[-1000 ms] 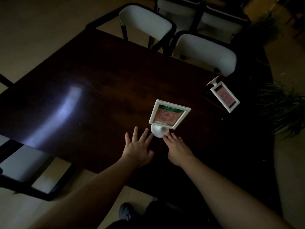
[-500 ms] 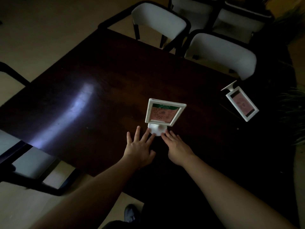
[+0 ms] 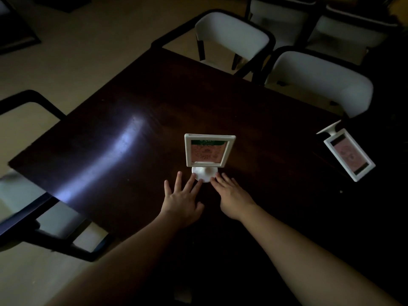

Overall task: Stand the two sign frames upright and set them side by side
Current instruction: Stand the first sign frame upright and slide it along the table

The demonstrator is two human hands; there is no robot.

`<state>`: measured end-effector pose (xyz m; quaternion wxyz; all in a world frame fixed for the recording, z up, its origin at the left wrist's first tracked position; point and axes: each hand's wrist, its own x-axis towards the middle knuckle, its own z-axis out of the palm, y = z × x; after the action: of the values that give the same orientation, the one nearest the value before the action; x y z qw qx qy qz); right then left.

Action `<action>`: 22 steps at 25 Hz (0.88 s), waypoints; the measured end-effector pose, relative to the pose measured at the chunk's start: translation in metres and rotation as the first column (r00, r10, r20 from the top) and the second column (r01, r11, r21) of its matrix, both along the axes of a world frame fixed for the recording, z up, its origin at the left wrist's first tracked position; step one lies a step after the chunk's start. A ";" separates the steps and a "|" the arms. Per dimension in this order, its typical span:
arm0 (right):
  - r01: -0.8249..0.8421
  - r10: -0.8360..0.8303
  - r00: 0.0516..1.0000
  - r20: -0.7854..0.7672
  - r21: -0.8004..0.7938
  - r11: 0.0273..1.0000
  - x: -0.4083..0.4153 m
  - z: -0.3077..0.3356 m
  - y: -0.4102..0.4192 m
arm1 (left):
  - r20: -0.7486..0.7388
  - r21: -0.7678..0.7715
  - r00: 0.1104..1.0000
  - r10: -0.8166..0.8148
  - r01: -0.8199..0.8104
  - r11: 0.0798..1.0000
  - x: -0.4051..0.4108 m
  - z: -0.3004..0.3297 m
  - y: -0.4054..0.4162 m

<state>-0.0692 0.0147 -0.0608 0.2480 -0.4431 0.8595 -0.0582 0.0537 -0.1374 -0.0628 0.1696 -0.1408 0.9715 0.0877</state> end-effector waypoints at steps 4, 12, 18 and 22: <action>0.002 -0.002 1.000 -0.008 -0.004 1.000 -0.002 0.002 -0.029 | -0.011 0.017 1.000 0.002 -0.002 1.000 -0.002 -0.003 -0.030; 0.051 -0.051 0.999 -0.013 0.018 0.999 0.001 0.005 -0.113 | -0.030 0.021 0.999 -0.025 0.026 0.999 -0.004 -0.004 -0.116; 0.054 -0.053 0.998 -0.022 0.037 0.998 -0.001 0.005 -0.174 | -0.047 0.038 0.999 -0.025 0.027 0.999 -0.008 -0.006 -0.180; 0.051 -0.050 0.998 -0.026 0.039 0.998 -0.008 0.007 -0.211 | -0.057 0.044 0.998 -0.032 0.034 0.998 -0.014 -0.006 -0.219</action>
<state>-0.0769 -0.1965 -0.0540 0.2444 -0.4170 0.8744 -0.0419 0.0399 -0.3562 -0.0684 0.1470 -0.1183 0.9758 0.1107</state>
